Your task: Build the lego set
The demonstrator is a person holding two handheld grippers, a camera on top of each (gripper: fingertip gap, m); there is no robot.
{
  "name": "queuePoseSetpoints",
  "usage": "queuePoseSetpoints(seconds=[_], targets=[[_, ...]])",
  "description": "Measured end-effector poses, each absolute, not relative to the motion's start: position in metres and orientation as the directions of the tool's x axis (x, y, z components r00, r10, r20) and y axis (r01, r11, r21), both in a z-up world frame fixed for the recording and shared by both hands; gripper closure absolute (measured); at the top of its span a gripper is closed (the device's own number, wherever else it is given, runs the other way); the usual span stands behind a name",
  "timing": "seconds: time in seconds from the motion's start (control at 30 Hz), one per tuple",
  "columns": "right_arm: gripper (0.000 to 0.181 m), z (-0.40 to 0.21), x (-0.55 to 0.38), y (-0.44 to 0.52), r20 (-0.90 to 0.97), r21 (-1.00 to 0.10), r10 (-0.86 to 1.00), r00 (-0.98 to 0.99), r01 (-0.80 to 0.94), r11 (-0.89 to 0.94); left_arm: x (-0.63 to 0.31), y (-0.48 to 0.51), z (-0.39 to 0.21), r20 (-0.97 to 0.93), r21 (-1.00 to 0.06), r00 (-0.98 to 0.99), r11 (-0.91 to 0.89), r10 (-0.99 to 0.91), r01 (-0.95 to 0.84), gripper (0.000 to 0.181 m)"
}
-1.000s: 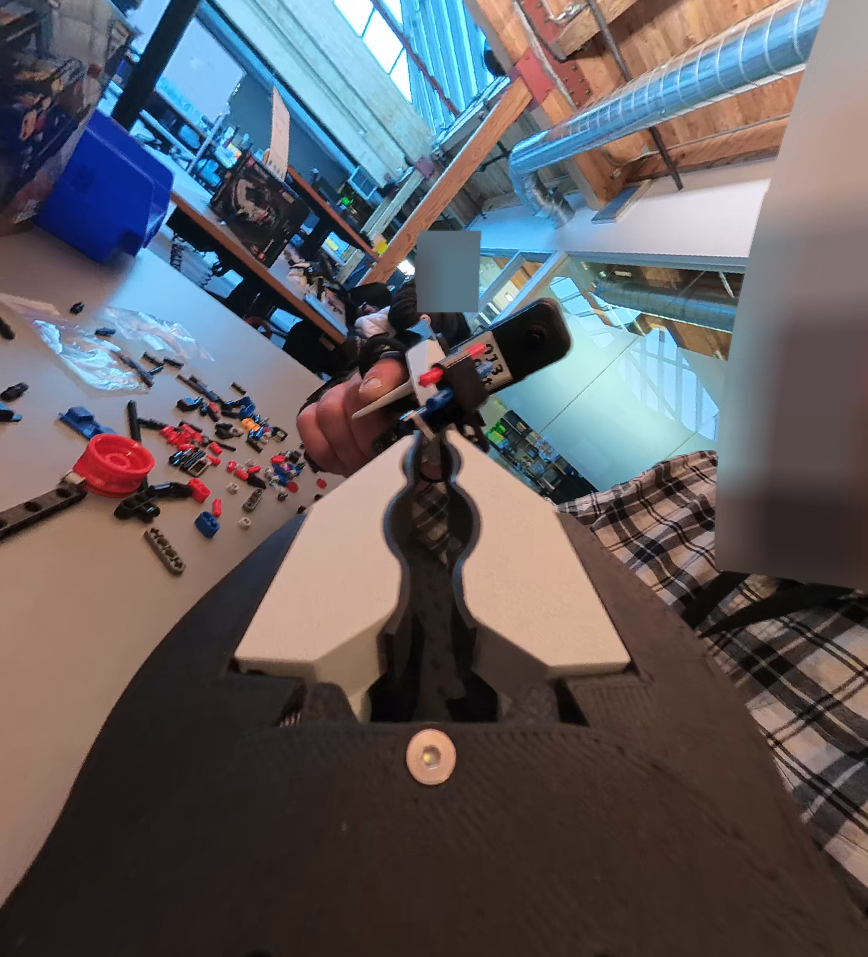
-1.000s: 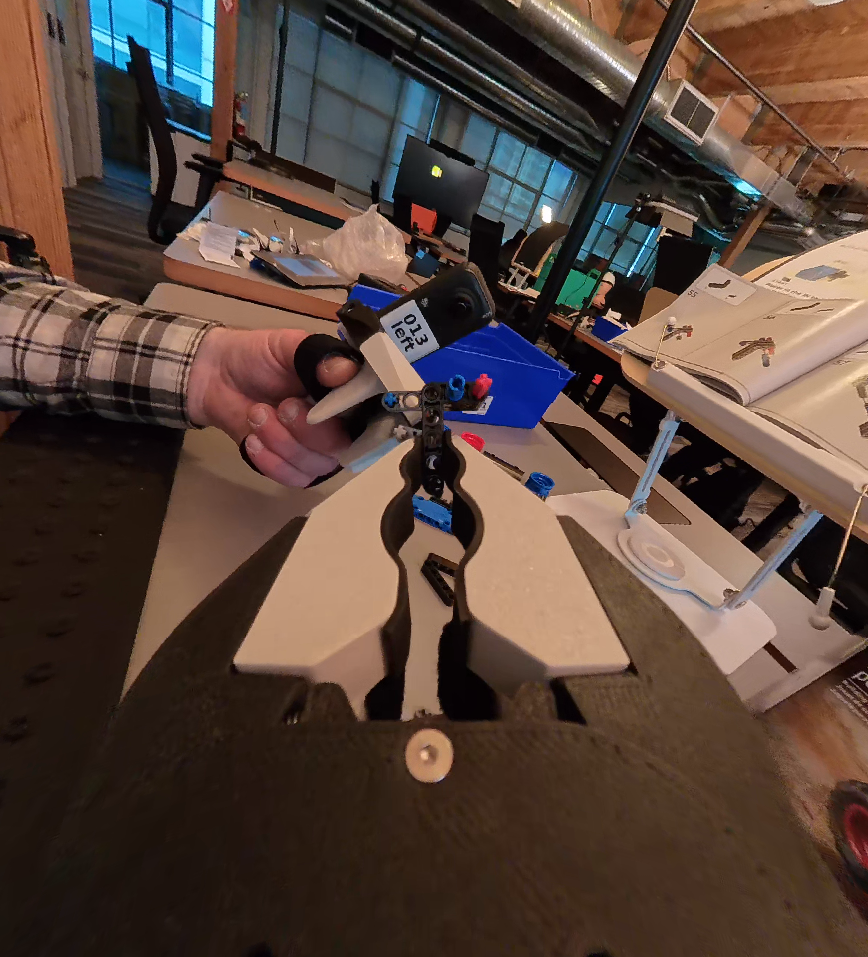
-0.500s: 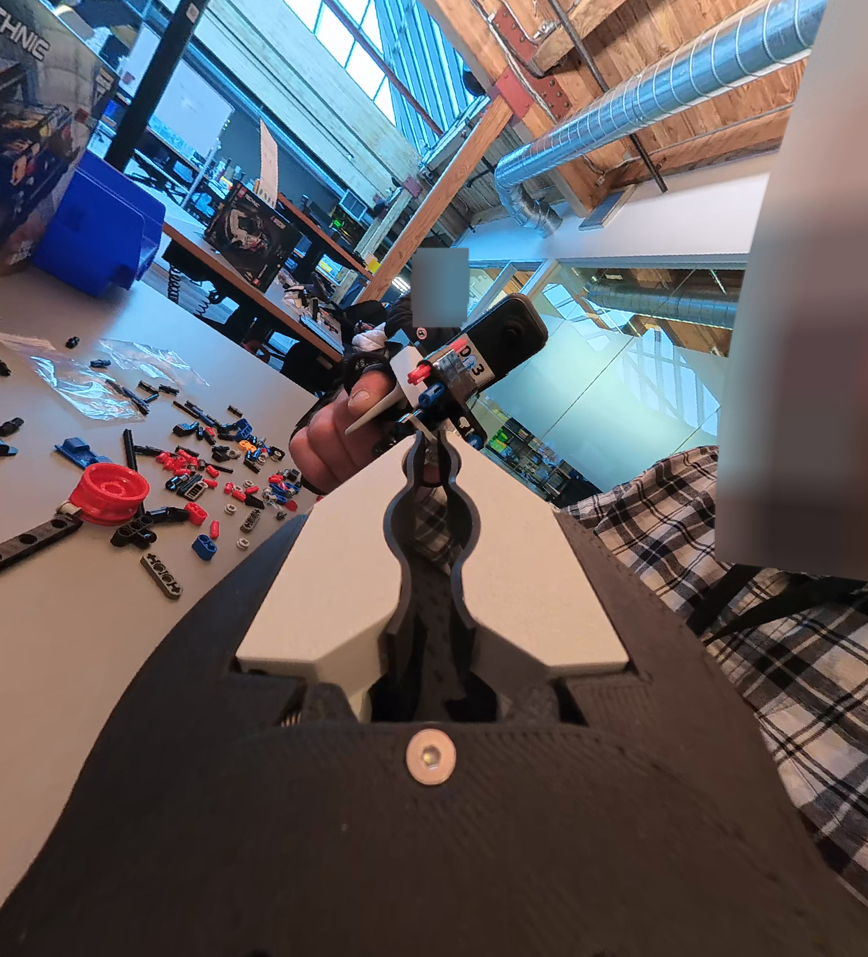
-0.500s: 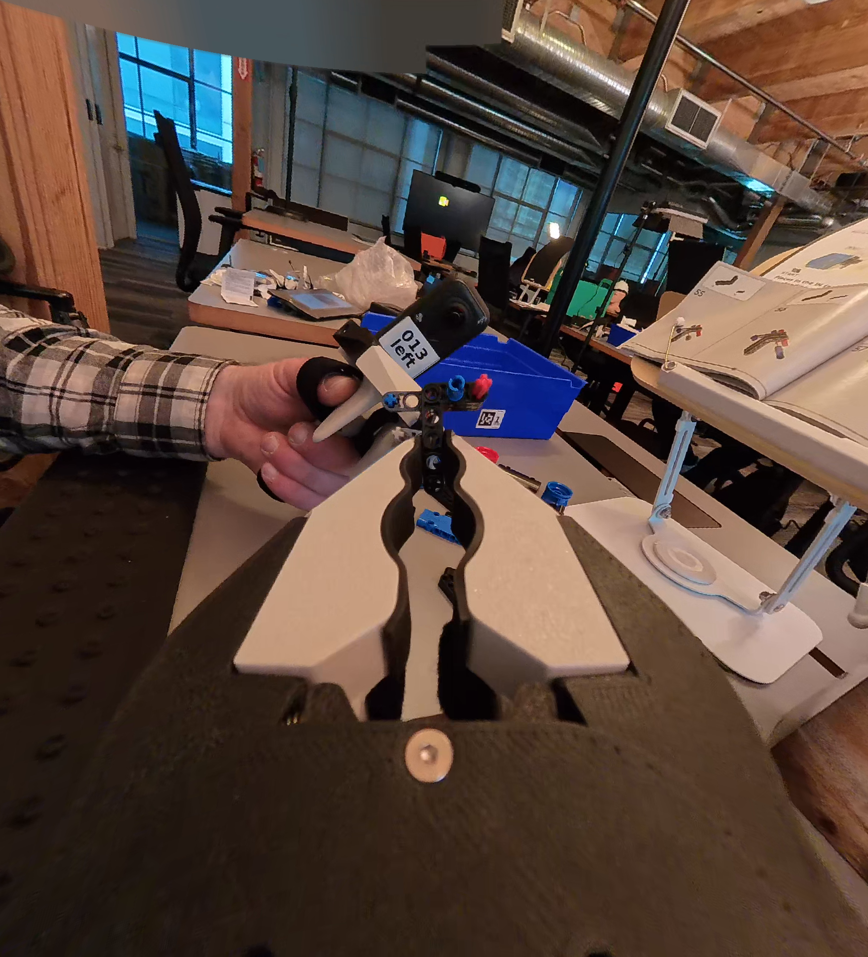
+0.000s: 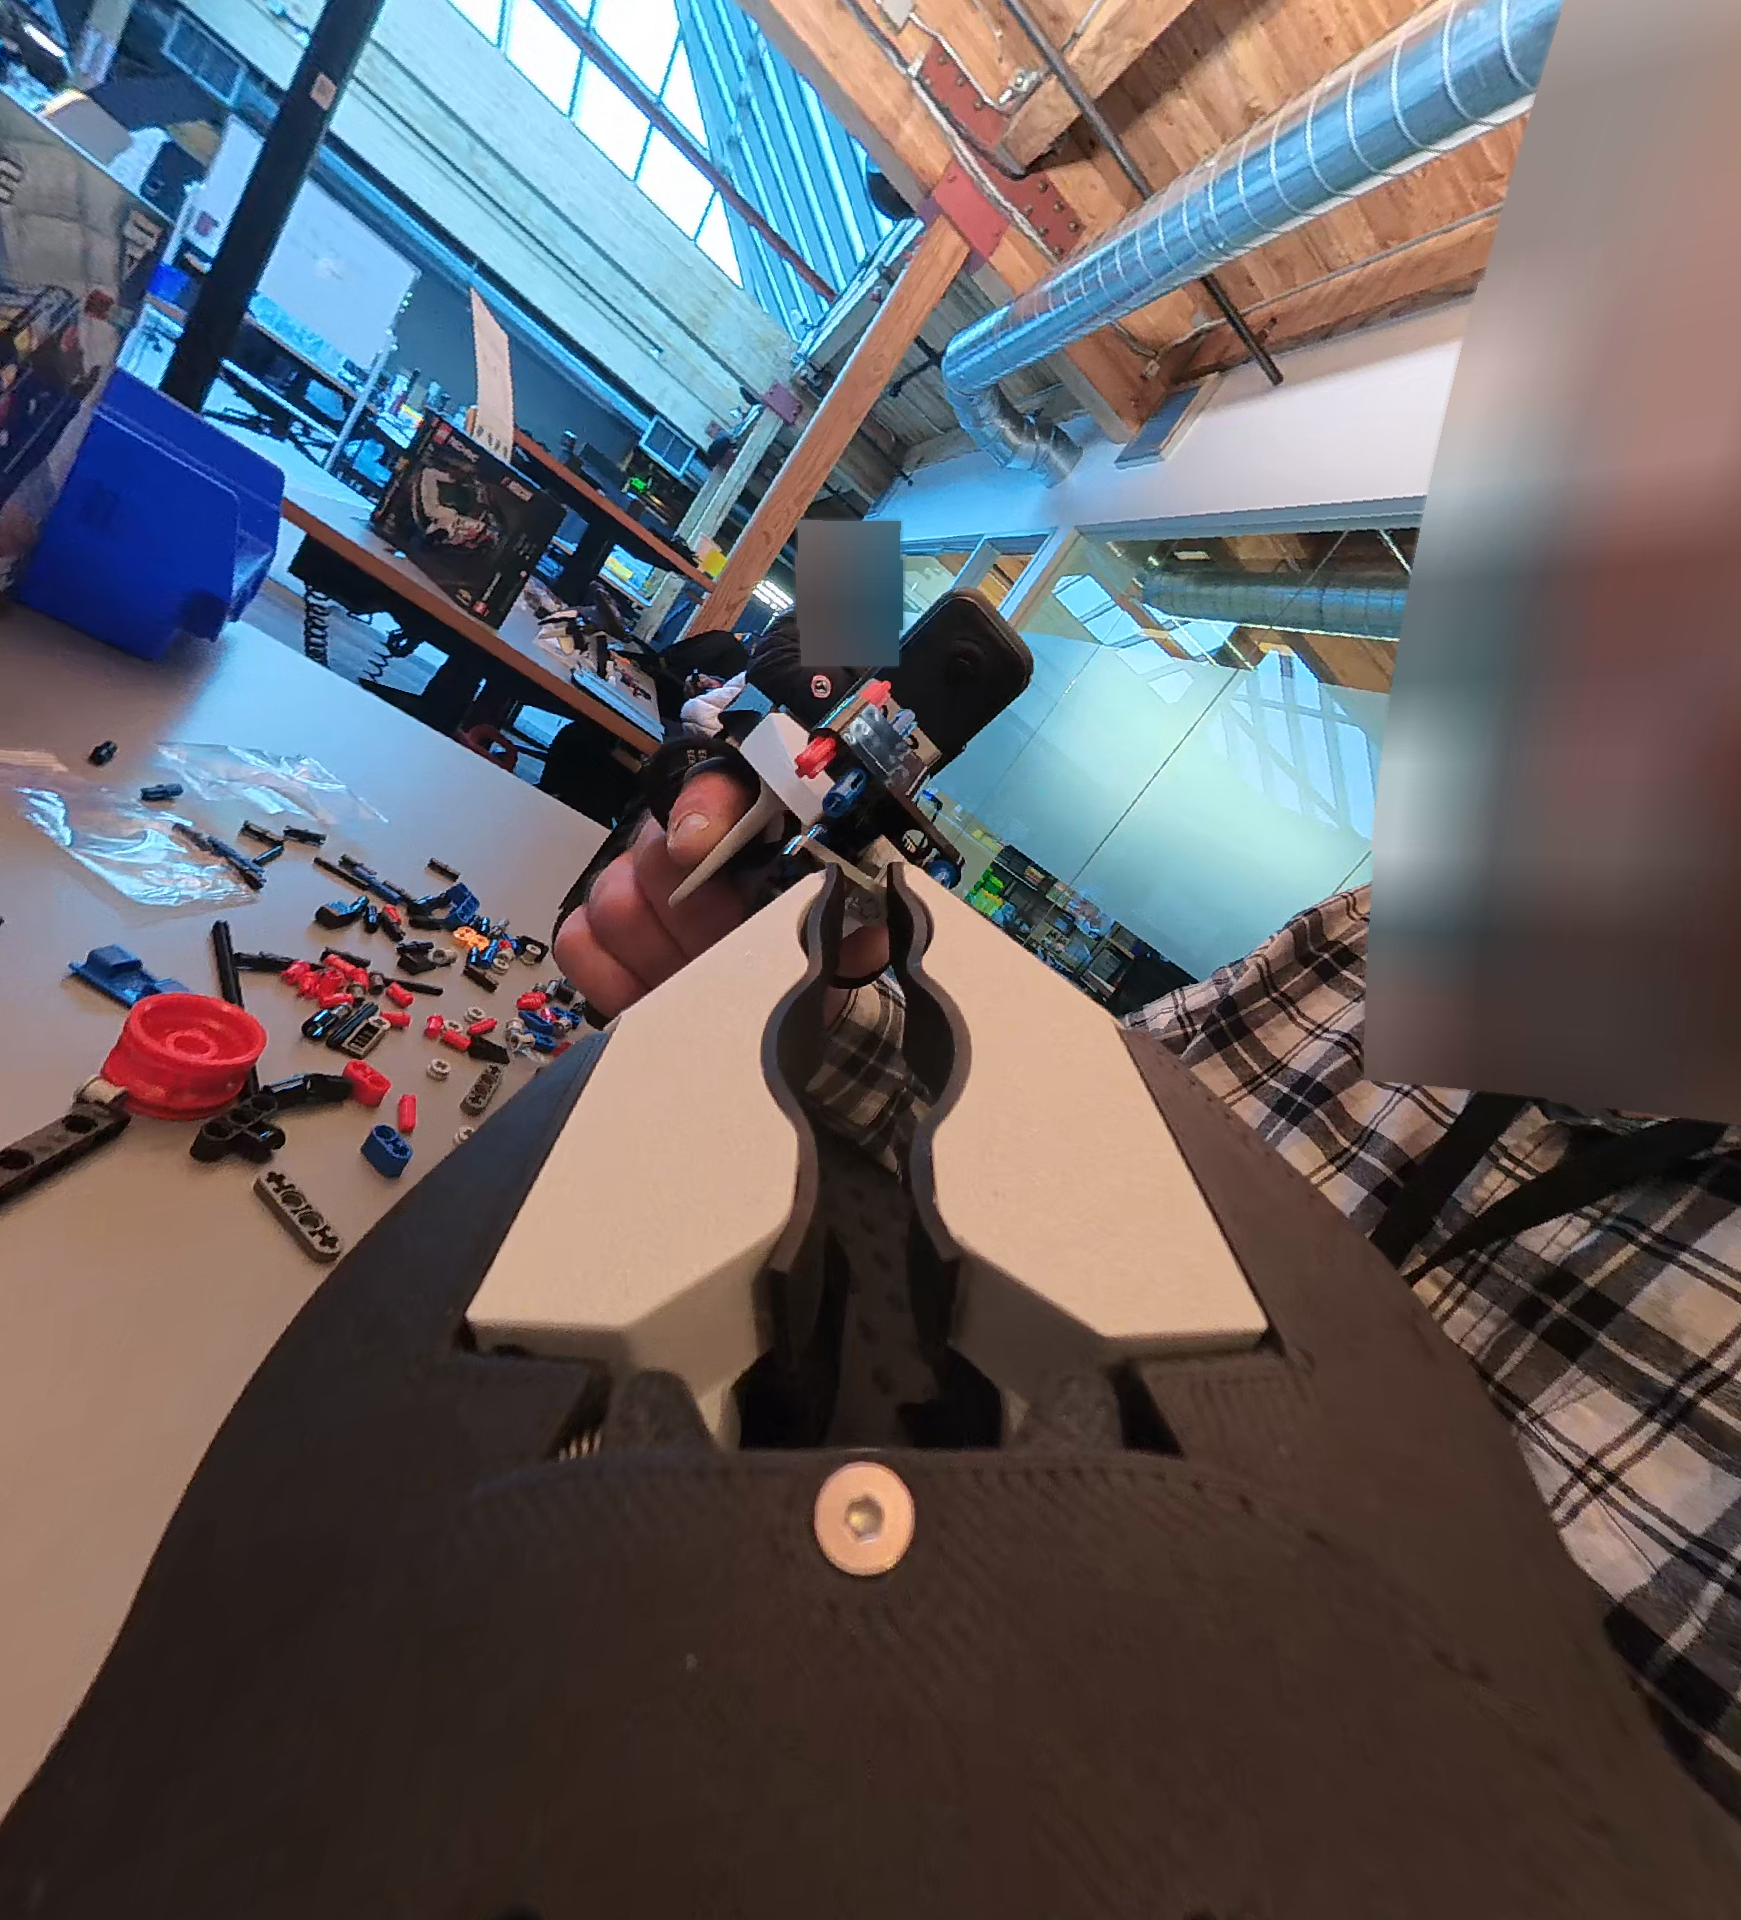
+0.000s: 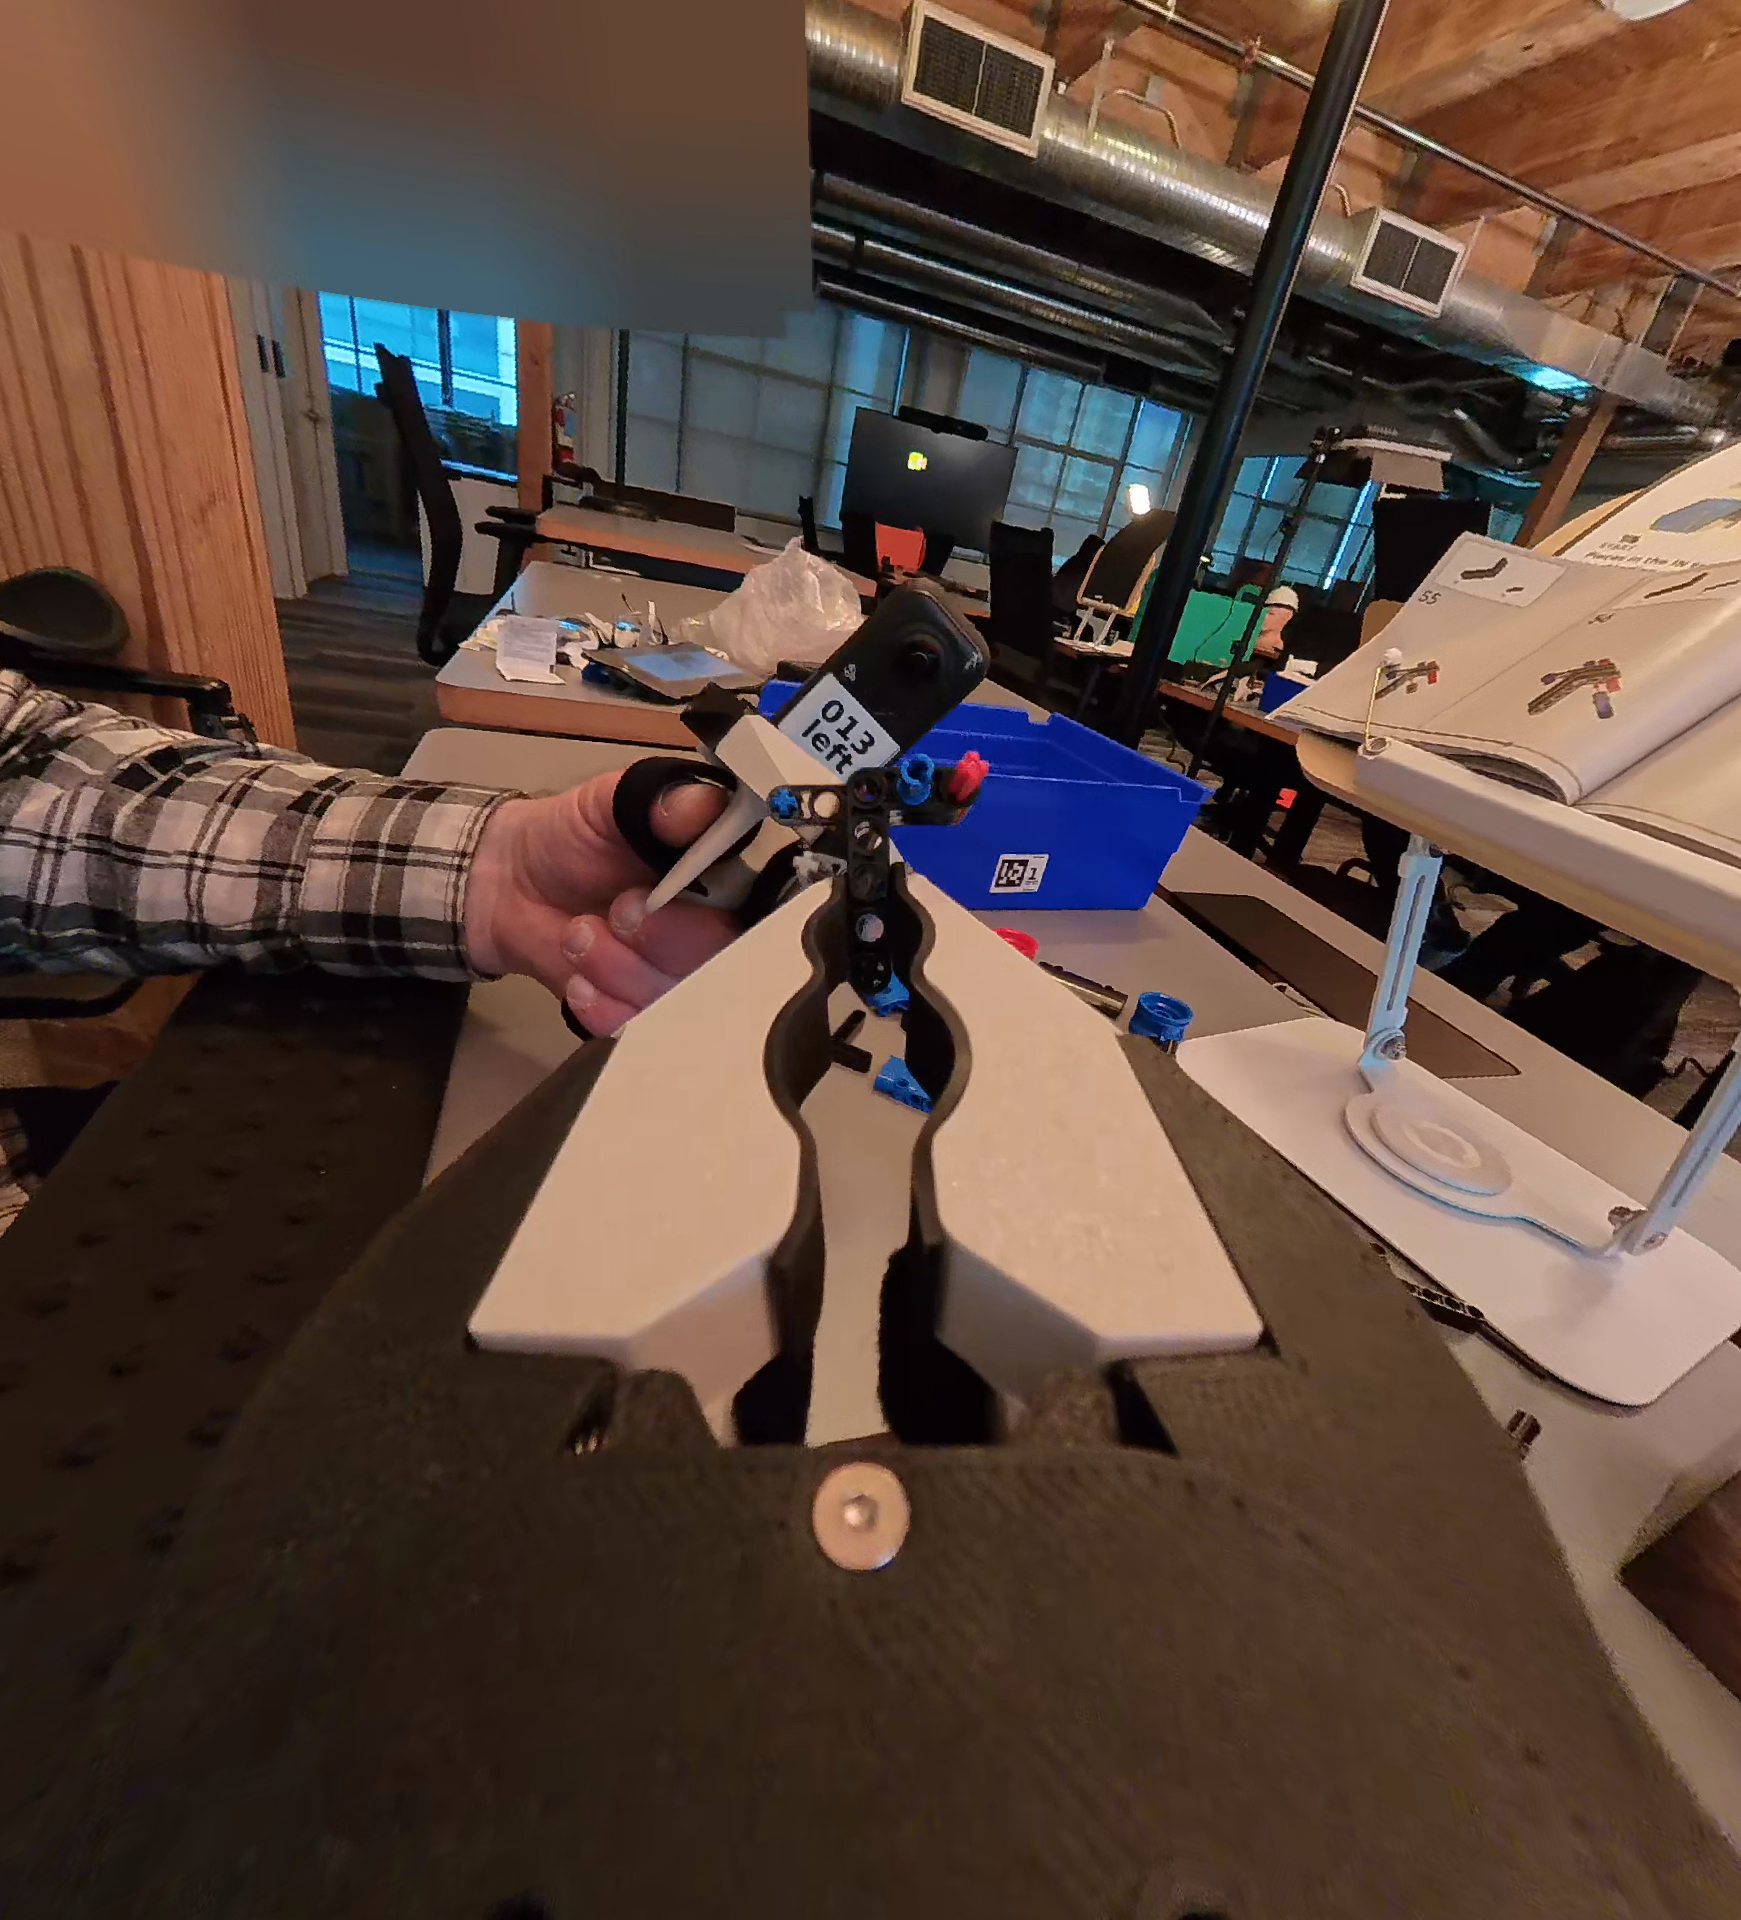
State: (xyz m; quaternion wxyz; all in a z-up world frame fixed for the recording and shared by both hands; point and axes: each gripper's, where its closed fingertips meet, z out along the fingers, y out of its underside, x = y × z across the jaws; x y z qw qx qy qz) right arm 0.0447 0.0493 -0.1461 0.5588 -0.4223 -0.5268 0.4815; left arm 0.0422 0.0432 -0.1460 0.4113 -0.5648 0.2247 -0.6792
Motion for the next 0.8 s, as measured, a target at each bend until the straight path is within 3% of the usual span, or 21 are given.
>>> queuePoseSetpoints(seconds=[0.53,0.63,0.8], targets=[[0.176,-0.1408,0.0458,0.0462,0.153,-0.981,0.988,-0.036,-0.123,0.147,0.0446,0.0424,-0.1412,0.536,-0.797,-0.015,-0.512,-0.844,0.321,0.168],[0.176,-0.1393,0.0465,0.0466,0.143,-0.982,0.989,-0.037,-0.132,0.137,0.045,0.0403,-0.1402,0.532,-0.798,-0.027,-0.512,-0.846,0.316,0.181],[0.176,-0.1414,0.0451,0.0467,0.142,-0.983,0.989,-0.037,-0.122,0.136,0.0431,0.0411,-0.1396,0.529,-0.799,-0.021,-0.507,-0.848,0.323,0.181]])
